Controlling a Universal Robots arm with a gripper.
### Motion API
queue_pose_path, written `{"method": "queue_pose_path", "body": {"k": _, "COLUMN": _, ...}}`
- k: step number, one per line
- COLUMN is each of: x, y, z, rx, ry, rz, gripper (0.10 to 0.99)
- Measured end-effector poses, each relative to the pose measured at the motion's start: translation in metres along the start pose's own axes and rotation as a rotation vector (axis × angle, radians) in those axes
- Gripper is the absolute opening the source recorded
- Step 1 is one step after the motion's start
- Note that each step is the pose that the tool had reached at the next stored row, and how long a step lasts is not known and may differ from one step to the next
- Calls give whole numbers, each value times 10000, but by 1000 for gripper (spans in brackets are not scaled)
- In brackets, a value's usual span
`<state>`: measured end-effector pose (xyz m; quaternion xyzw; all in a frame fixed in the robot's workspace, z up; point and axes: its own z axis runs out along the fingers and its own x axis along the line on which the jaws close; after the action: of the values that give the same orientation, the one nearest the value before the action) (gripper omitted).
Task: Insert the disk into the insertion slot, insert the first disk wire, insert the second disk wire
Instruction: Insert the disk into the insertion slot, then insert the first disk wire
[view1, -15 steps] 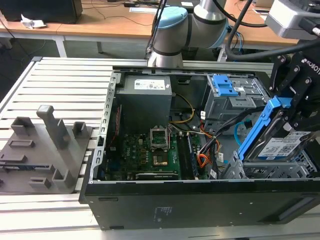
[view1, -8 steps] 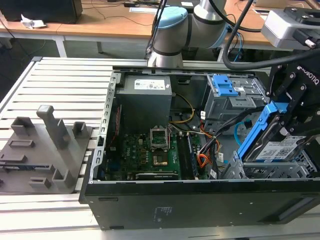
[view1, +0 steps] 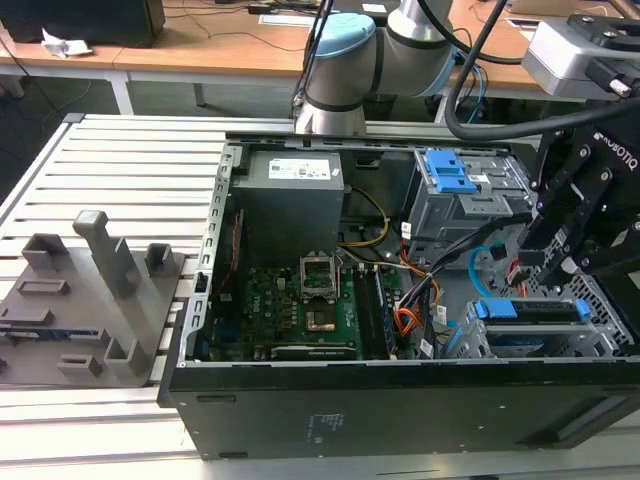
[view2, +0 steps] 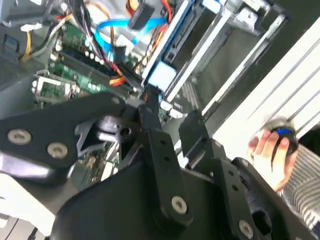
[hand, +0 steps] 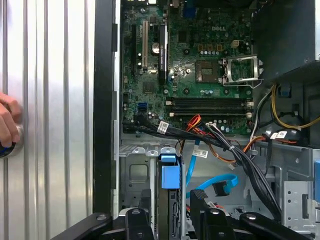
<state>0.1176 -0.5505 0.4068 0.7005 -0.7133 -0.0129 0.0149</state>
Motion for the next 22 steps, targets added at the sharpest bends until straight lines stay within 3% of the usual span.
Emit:
{"method": "queue_pose_path", "body": {"k": 2, "x": 0, "y": 0, "z": 0, "rx": 0, "ry": 2, "rz": 1, "gripper": 427}}
{"method": "queue_pose_path", "body": {"k": 7, "x": 0, "y": 0, "z": 3, "rx": 0, "ry": 1, "rz": 0, "gripper": 118}}
{"method": "queue_pose_path", "body": {"k": 19, "x": 0, "y": -5, "z": 11, "rx": 0, "ry": 1, "rz": 0, "gripper": 106}}
{"method": "queue_pose_path", "body": {"k": 22, "x": 0, "y": -26, "z": 47, "rx": 0, "ry": -1, "rz": 2, "gripper": 106}}
